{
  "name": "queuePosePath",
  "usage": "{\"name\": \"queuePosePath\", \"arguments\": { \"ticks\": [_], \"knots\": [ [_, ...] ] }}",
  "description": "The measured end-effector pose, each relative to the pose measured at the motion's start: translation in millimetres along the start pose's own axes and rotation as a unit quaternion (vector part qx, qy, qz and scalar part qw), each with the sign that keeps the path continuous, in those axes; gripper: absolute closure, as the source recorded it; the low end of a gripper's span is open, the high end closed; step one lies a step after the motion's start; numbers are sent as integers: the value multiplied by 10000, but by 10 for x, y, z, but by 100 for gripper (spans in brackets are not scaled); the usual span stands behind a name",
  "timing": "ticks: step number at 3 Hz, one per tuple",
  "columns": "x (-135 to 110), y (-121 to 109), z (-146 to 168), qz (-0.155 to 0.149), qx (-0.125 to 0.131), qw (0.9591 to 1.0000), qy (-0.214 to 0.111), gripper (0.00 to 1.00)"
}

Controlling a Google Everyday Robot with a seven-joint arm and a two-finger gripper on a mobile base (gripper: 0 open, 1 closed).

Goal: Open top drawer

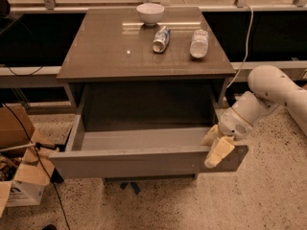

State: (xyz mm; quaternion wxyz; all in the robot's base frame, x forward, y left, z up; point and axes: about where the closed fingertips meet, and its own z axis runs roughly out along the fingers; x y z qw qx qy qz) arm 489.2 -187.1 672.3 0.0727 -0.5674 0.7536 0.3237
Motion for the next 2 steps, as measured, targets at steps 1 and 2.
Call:
{"name": "queuePosePath", "arguments": {
  "ticks": [1, 2],
  "knots": [
    [202, 327, -17, 415, 195, 9989, -51, 8],
    [202, 327, -17, 415, 195, 9989, -51, 0]
  ]
}}
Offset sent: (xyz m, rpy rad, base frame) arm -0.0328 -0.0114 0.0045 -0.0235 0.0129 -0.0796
